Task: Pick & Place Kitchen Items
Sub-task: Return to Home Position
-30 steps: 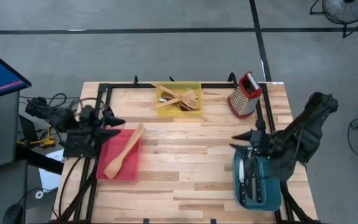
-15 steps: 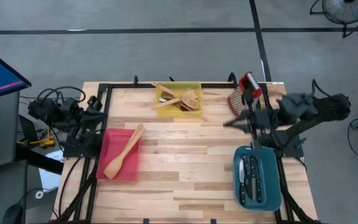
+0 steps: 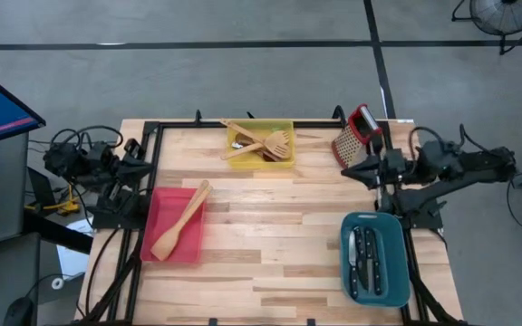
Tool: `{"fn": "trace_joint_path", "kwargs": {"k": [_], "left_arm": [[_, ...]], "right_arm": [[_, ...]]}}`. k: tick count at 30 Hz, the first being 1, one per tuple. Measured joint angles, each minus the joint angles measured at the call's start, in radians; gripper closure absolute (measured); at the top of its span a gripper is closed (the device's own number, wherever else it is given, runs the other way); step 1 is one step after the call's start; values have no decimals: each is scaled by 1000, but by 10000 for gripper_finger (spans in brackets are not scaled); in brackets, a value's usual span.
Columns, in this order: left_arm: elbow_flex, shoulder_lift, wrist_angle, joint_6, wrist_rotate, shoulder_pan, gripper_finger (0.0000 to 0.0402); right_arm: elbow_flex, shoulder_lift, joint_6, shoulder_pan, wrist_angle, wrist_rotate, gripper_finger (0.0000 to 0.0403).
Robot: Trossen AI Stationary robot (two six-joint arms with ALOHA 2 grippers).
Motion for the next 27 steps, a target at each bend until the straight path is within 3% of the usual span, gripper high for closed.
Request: {"fn": "trace_joint_path", "kwargs": {"k": [8,15,21,27], "left_arm": [[0,-10,-65,24,-60,0,400],[0,-73,-155,23,-64,0,400],[11,-150,-261,26,-212,0,400],[-55,-150,-262,16,-218,0,400]], "right_arm": [[-375,-334,46,32,274,97,400],[-573,-551,82,39,353,107,399],[-677,-667,99,39,365,108,398],[-763,-690,78,39,447,106,399]]}}
